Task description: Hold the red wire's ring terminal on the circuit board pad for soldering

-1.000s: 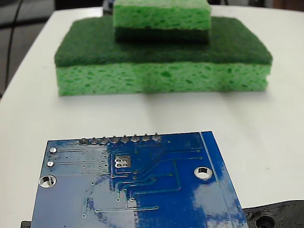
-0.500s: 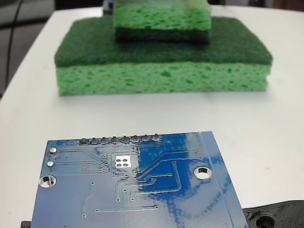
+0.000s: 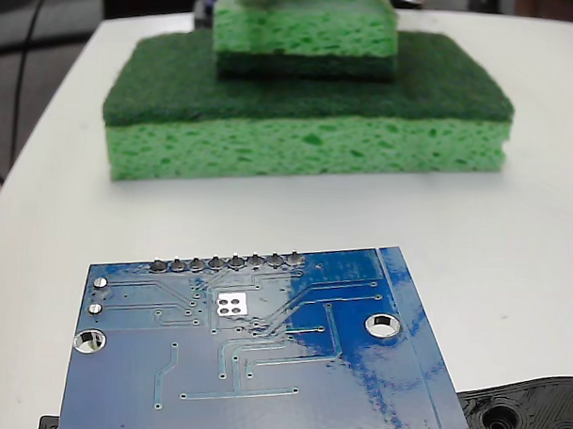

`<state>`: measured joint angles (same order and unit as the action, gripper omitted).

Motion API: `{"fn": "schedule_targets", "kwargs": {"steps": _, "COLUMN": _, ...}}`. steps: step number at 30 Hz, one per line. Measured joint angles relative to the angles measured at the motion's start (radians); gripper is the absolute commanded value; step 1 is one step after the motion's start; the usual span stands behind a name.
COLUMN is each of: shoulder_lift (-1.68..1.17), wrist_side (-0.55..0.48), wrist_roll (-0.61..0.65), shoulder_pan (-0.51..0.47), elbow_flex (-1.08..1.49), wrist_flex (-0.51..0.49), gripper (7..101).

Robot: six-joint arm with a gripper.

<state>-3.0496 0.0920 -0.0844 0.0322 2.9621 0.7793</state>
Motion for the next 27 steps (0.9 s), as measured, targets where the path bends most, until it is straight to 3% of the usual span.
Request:
{"fn": "schedule_targets", "kwargs": {"steps": 6, "shoulder_lift": 0.0, "wrist_side": -0.003, "wrist_roll": 0.0, "shoulder_pan": -0.06, "elbow_flex": 0.018, "wrist_flex": 0.0, "gripper": 100.3}}
{"fn": "schedule_targets", "kwargs": {"steps": 10, "shoulder_lift": -0.002, "wrist_side": -0.08, "wrist_roll": 0.029, "shoulder_pan": -0.133, "elbow_flex": 0.038, "wrist_flex": -0.003, "gripper": 100.3}}
{"fn": "schedule_targets", "kwargs": {"steps": 27, "shoulder_lift": -0.002, "wrist_side": -0.12, "wrist_roll": 0.029, "shoulder_pan": -0.133, "elbow_flex": 0.038, "wrist_flex": -0.003, "gripper": 100.3}}
